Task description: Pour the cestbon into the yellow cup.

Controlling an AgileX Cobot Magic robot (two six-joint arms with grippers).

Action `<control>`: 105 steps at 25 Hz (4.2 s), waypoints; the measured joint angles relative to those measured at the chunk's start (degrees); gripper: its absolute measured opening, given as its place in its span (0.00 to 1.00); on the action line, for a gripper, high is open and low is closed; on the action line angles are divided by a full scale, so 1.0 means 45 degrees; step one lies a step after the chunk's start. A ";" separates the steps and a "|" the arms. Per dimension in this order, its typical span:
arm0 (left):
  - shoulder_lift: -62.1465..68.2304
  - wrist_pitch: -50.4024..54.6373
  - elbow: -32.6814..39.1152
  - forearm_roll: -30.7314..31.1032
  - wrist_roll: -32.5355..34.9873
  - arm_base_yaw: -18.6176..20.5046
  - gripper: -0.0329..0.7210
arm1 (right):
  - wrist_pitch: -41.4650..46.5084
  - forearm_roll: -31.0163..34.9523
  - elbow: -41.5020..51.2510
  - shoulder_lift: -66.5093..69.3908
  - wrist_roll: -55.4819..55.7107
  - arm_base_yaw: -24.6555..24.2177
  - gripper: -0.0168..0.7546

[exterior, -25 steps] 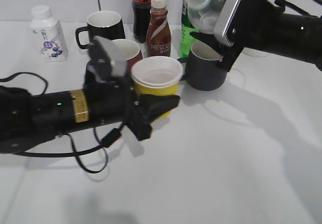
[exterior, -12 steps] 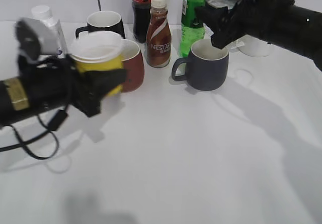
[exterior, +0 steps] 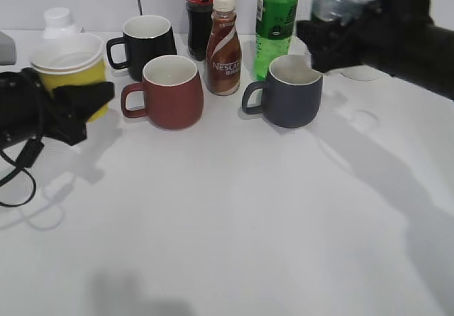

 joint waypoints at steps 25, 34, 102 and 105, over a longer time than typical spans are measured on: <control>0.4483 -0.1931 -0.1407 -0.4272 0.2625 0.0360 0.52 | -0.2147 0.7459 0.2749 0.1114 -0.3866 -0.0416 0.63; 0.5808 -0.2565 -0.2000 -0.4419 0.2706 0.0360 0.53 | -0.2720 0.7487 0.2499 0.2110 -0.3924 -0.0416 0.63; -0.4443 0.5985 0.1300 -0.1786 -0.3354 0.0329 0.82 | 1.2835 0.7613 0.2845 -0.4438 -0.2860 -0.0416 0.79; -0.5511 0.9104 0.0564 -0.1313 -0.3987 -0.0268 0.82 | 1.5158 0.7597 0.1951 -0.4617 -0.2860 -0.0416 0.79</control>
